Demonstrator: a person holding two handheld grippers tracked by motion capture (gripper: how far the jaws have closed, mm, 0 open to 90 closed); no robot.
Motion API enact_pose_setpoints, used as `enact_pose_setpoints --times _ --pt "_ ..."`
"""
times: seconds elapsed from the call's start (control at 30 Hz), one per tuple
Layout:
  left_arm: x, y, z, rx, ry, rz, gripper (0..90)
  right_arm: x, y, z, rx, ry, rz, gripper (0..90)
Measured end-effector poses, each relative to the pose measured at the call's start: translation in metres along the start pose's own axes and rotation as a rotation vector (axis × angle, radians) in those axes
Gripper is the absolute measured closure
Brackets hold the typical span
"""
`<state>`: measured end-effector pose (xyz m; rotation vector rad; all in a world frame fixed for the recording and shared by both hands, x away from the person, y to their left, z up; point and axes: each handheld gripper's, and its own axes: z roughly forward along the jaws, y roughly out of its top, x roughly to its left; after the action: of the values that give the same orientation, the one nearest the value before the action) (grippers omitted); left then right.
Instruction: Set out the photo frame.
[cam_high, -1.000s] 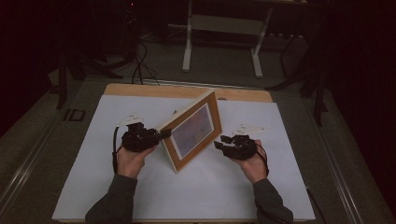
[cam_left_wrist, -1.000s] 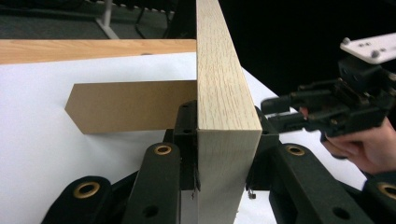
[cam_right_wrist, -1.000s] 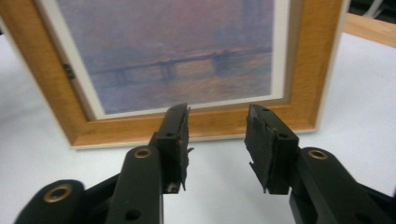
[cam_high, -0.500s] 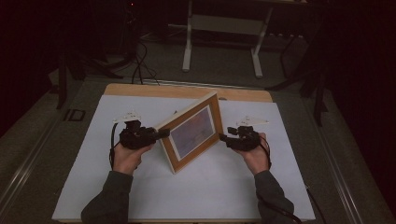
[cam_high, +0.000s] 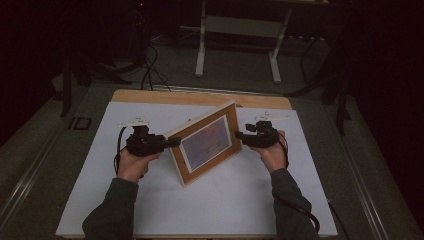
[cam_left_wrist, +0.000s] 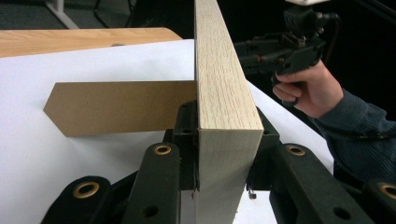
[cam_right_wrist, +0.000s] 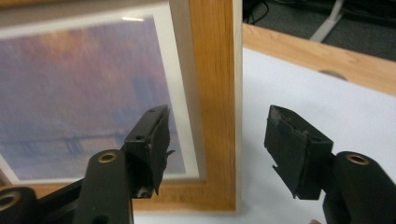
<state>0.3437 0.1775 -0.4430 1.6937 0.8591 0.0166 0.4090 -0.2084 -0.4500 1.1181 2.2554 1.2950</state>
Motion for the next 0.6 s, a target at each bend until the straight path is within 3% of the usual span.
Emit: enact_pose_setpoints --times 0.07,0.23,0.37,0.5,0.6 --pt "0.002 0.001 0.001 0.005 -0.011 0.004 71.6 -0.002 0.005 0.0 -0.002 0.015 -0.007 39.1" --pt "0.006 0.004 0.002 0.015 -0.033 0.015 71.6 -0.007 0.012 0.002 0.01 0.002 -0.013 37.1" --pt "0.009 0.007 0.004 0.026 -0.047 0.029 71.6 -0.012 0.016 0.008 0.021 0.003 0.013 31.1" --pt "0.012 0.009 0.005 0.033 -0.059 0.035 71.6 -0.013 0.015 0.016 0.028 0.03 0.017 28.6" --pt "0.013 0.01 0.007 0.035 -0.07 0.037 71.6 -0.014 0.015 0.024 0.039 0.08 0.039 28.0"
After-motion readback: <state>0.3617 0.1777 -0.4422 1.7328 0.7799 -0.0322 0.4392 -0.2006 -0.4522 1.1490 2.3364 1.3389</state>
